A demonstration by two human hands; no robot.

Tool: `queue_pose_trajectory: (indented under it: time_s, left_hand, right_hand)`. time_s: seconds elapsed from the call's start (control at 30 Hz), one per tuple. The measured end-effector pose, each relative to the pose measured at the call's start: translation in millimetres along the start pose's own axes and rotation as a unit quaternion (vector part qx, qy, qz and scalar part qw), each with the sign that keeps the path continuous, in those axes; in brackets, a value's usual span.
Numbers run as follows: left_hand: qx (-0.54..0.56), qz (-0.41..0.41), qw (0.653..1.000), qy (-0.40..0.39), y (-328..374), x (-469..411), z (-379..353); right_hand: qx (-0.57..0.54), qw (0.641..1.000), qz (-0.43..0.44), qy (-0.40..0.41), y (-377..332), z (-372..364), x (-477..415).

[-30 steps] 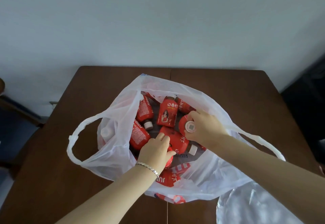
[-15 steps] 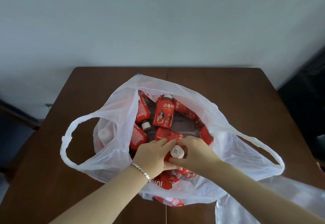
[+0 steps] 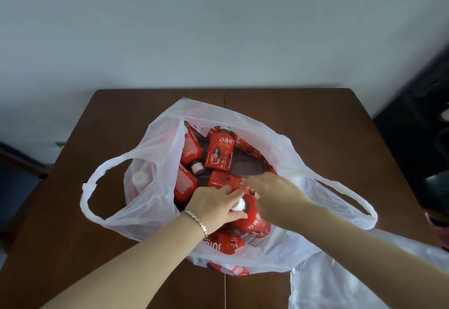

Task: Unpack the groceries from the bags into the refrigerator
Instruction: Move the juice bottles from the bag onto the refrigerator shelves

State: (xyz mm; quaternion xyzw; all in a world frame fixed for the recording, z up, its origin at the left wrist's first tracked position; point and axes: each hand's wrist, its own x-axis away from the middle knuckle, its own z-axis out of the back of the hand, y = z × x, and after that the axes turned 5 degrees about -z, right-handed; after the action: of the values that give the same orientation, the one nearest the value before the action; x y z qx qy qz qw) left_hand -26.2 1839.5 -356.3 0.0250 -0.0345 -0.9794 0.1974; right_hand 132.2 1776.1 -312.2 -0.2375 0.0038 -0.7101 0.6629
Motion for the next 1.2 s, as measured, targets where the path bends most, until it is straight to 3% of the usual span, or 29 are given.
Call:
queue_pose_trajectory:
  time_s: [0.1,0.23,0.27,0.33,0.43,0.5,0.57,0.63,0.7,0.73,0.8,0.87,0.93,1.03,1.2]
  left_hand:
    - [0.006,0.030,0.998,-0.055,3.5,0.5,5.4]
    - [0.004,0.046,0.997,-0.068,2.6,2.8,4.6]
    - [0.004,0.046,0.997,-0.067,2.5,3.6,3.9]
    - [-0.001,0.044,0.997,-0.064,1.1,4.2,2.8]
    - [-0.003,0.055,0.996,-0.074,1.5,4.2,3.6]
    - [0.000,0.060,0.995,-0.079,1.9,3.7,4.2]
    - [-0.003,0.062,0.995,-0.081,2.5,2.9,5.5]
    - [-0.007,0.065,0.994,-0.089,2.3,2.0,5.5]
    - [-0.008,0.065,0.994,-0.091,2.2,1.5,5.4]
    - [-0.009,0.066,0.994,-0.092,2.2,1.2,5.3]
    - [-0.010,0.068,0.993,-0.095,2.9,1.0,5.4]
    - [-0.017,0.071,0.992,-0.104,3.3,0.8,6.6]
    - [-0.026,0.073,0.991,-0.109,4.7,0.7,8.7]
    - [-0.022,0.085,0.989,-0.117,8.9,-0.5,12.1]
    - [-0.022,0.114,0.981,-0.153,13.9,-3.7,19.5]
  right_hand:
    - [0.181,0.977,0.058,0.095,19.0,13.8,-6.1]
    - [0.191,0.972,-0.040,0.133,62.7,30.5,1.9]
    - [0.161,0.977,-0.062,0.125,73.5,34.5,5.0]
    - [-0.008,0.980,-0.152,0.132,97.0,38.8,8.7]
    - [-0.231,0.919,-0.278,0.161,119.2,30.7,7.0]
    - [-0.262,0.898,-0.341,0.098,127.2,14.6,4.8]
    - [-0.179,0.909,-0.373,0.044,125.7,0.2,2.6]
    - [-0.122,0.915,-0.357,0.145,112.1,-2.2,3.8]
    - [-0.109,0.912,-0.224,0.325,86.9,8.1,8.9]
    - [-0.084,0.914,-0.147,0.369,73.9,12.8,10.9]
    - [-0.012,0.952,-0.056,0.300,53.0,17.1,12.2]
    - [0.069,0.978,-0.112,0.164,46.9,5.7,4.6]
    - [0.113,0.977,-0.156,0.094,47.7,-2.3,-3.7]
    - [0.059,0.983,-0.157,0.079,46.9,-5.6,-13.4]
    - [0.129,0.981,-0.122,0.074,24.6,-4.5,2.3]
